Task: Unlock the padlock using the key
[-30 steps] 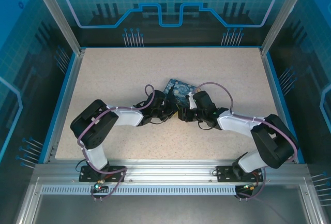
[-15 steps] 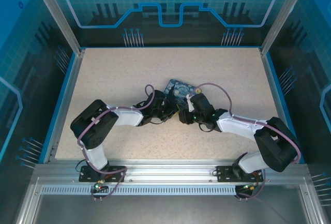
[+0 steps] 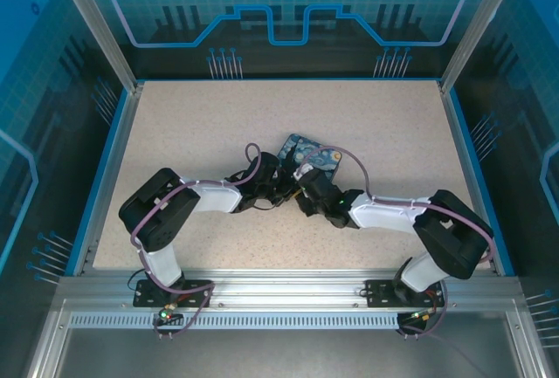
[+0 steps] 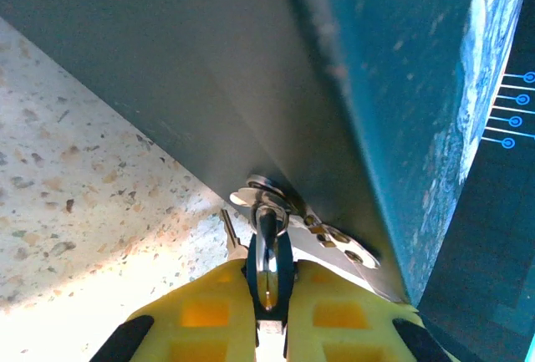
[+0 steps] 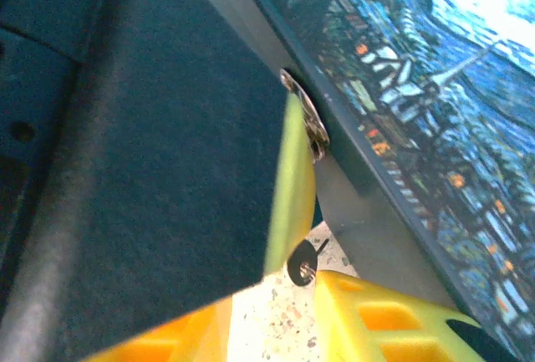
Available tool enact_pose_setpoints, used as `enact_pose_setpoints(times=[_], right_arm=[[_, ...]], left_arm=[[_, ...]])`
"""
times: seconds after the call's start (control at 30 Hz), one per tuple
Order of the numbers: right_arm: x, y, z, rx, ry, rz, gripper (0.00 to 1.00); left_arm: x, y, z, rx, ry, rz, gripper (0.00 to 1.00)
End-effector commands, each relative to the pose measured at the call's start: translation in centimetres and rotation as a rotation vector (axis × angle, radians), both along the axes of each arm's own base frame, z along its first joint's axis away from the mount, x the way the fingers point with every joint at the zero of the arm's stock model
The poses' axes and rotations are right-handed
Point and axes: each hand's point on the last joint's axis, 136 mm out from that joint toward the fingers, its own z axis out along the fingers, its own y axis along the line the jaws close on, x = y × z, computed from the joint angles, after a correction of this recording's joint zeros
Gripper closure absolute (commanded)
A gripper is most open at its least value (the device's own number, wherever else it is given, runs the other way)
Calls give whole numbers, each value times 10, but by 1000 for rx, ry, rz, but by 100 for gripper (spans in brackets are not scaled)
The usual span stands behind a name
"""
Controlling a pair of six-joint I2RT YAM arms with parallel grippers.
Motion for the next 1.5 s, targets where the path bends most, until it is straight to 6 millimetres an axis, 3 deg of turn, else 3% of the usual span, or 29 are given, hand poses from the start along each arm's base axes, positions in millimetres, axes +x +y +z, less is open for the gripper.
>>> enact_pose_setpoints(times=[0.0, 0.27, 0.47, 0.6, 0.87, 0.9, 1.0, 1.13, 1.33, 1.47], right_arm=[[15, 1, 6, -83, -91, -23, 69], [22, -6, -4, -125, -97, -94, 75], [22, -4, -2, -85, -72, -97, 90], [21, -10, 0, 70, 8, -126, 99], [16, -5, 24, 466, 198, -82, 100], [15, -4, 28, 485, 209, -69, 99], [10, -2, 35, 518, 226, -47, 74], [6, -12, 41, 561, 235, -83, 54], [0, -22, 40, 623, 257, -148, 43], [-1, -22, 34, 651, 279, -182, 39]], left_arm=[[-5, -5, 9, -21, 12, -41, 100], [-6, -4, 10, -15, 13, -45, 100], [-6, -4, 10, -18, 10, -42, 100], [-6, -4, 10, -21, 9, -40, 100], [-6, -2, 6, -17, 11, -33, 100], [-6, -2, 6, -16, 10, -33, 100], [-5, -1, 5, -13, 8, -28, 100], [-5, 0, 2, -3, 4, -29, 100], [-9, 6, -7, 30, -8, -39, 99], [-15, 13, -13, 47, -19, -42, 84]])
